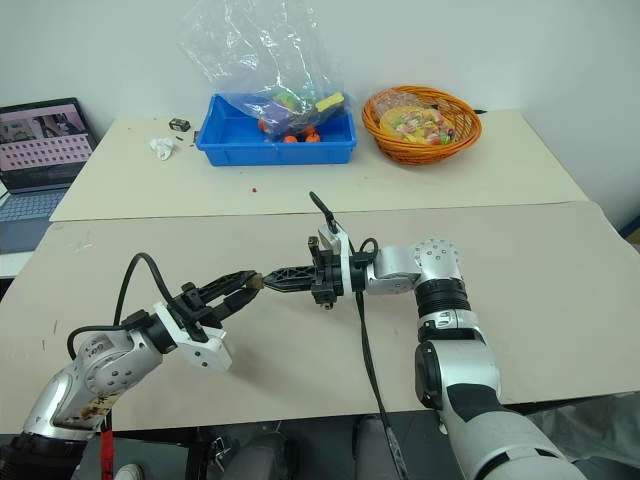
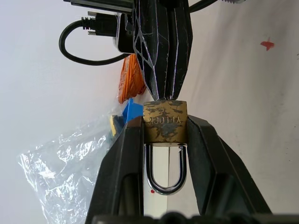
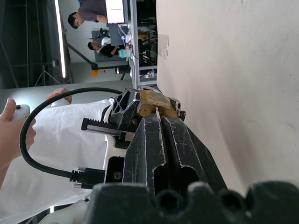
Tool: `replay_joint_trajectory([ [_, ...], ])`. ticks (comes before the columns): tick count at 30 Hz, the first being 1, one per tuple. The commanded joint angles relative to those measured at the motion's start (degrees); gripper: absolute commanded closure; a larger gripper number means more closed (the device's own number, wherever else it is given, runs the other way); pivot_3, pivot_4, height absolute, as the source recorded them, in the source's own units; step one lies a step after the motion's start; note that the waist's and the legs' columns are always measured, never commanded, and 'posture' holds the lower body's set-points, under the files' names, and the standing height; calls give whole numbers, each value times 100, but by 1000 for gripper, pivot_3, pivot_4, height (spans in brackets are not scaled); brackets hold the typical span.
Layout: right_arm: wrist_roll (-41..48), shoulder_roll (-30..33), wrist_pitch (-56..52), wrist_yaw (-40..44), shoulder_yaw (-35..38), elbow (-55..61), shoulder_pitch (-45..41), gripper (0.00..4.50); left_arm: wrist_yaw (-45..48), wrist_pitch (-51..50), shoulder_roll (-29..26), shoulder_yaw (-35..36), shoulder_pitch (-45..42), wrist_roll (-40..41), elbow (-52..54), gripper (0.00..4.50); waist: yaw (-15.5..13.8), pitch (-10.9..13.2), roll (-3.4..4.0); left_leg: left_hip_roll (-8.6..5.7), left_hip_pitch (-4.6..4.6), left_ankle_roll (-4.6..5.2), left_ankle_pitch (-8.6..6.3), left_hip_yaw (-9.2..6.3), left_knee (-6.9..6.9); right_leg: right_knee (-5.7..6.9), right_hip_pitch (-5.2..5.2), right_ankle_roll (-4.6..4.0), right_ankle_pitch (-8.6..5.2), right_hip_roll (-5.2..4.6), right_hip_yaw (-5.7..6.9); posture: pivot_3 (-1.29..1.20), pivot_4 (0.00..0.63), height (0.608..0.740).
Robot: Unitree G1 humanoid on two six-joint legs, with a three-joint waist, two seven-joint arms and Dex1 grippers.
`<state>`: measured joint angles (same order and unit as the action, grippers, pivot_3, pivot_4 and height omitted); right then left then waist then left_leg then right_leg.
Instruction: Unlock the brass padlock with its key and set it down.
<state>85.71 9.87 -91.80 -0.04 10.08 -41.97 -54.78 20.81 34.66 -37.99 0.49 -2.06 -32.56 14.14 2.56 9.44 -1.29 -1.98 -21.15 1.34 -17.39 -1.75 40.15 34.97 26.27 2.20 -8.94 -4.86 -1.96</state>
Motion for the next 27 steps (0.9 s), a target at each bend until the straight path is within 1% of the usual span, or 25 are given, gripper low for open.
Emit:
replay_joint_trajectory([
  [1, -146, -249, -70, -153, -108, 733, 244, 4463, -180, 233, 89, -71, -211, 217, 523, 3691, -3, 0, 0, 0, 0, 0, 0, 0, 0, 0, 0, 0, 0, 0, 0, 0, 150, 735],
  [3, -337, -251, -44, -78, -184, 1387, 407, 4463, -172, 210, 100, -74, -201, 238, 520, 3691, -4, 0, 0, 0, -3, 2, -1, 0, 0, -2, 0, 0, 0, 0, 0, 0, 150, 735],
  [5, -480, -289, -39, -43, -202, 1745, 513, 4463, -165, 187, 114, -84, -191, 254, 519, 3691, 2, 0, 0, 1, -3, 3, -1, 0, 0, -2, 0, 2, 0, 0, 0, 0, 150, 735],
  [6, -537, -312, -39, -43, -167, 1802, 541, 4178, -163, 184, 120, -85, -188, 263, 519, 3691, 5, 0, 0, 1, -3, 3, -2, 0, 0, -1, 0, 2, 0, 0, 0, 0, 150, 735],
  [7, -577, -345, -44, -28, -114, 1836, 562, 3992, -158, 182, 122, -85, -185, 270, 515, 3691, 6, 0, 0, 2, -2, 3, -1, 1, 0, -1, 0, 2, 0, 1, 0, 0, 150, 735],
  [9, -719, -355, -18, 102, -125, 2041, 588, 3407, -156, 188, 126, -78, -175, 277, 515, 3691, 1, 0, 0, 3, 0, 2, -1, 0, 0, 0, 0, 2, 0, 4, 0, 0, 150, 735],
  [10, -883, -314, 53, 215, -222, 2255, 606, 3008, -144, 182, 129, -76, -165, 290, 514, 3691, -1, 0, 1, 4, 0, 2, -1, 0, 0, 0, 0, 2, 0, 5, 0, 0, 150, 735],
  [11, -1060, -252, 136, 366, -344, 2480, 631, 2734, -135, 177, 133, -75, -157, 301, 512, 3691, -2, 0, 1, 4, -1, 2, -1, 0, 0, 0, 0, 2, 0, 5, 0, 0, 150, 735],
  [12, -1162, -227, 178, 478, -382, 2593, 651, 2365, -126, 168, 139, -75, -151, 319, 508, 3691, 4, 0, 1, 3, -1, 2, -1, 1, 1, 0, 1, 2, 0, 4, -2, 0, 150, 735],
  [15, -1531, -42, 468, 1038, -567, 2965, 780, 2365, -96, 121, 152, -75, -119, 355, 528, 3691, 1, 0, 1, 4, -2, 2, -1, 2, 1, -2, 1, 2, 0, 5, -2, 0, 150, 735],
  [19, -2241, 495, 1222, 2211, -1143, 3588, 973, 2365, -70, 72, 146, -74, -69, 404, 558, 3691, -22, 0, 1, 0, -1, 2, -1, 0, 3, -4, 0, 2, 0, 4, -1, 0, 150, 735],
  [21, -2660, 843, 1721, 2907, -1519, 3883, 1073, 2365, -55, 56, 140, -75, -50, 430, 564, 3691, -19, 0, 0, -1, 0, 2, -1, 1, 3, -5, 0, 3, 0, 4, 0, 0, 150, 735],
  [23, -3084, 1101, 2195, 3393, -1841, 4077, 1185, 2365, -45, 50, 130, -73, -35, 445, 564, 3691, -13, 0, 0, 0, 1, 2, -1, 0, 2, -6, 0, 4, 0, 5, 1, 0, 150, 735],
  [25, -3654, 1487, 3003, 4135, -2228, 4381, 1404, 2365, -18, 28, 118, -73, -6, 481, 554, 3691, -7, 0, 0, 0, 2, 2, -1, 2, 3, -7, 0, 4, 0, 5, 1, 0, 150, 735],
  [27, -3906, 1665, 3408, 4566, -2338, 4494, 1520, 2365, 0, 10, 111, -69, 12, 509, 556, 3691, -13, 0, 0, 0, 3, 2, -1, 4, 3, -9, 0, 4, 0, 4, -1, 0, 150, 735],
])
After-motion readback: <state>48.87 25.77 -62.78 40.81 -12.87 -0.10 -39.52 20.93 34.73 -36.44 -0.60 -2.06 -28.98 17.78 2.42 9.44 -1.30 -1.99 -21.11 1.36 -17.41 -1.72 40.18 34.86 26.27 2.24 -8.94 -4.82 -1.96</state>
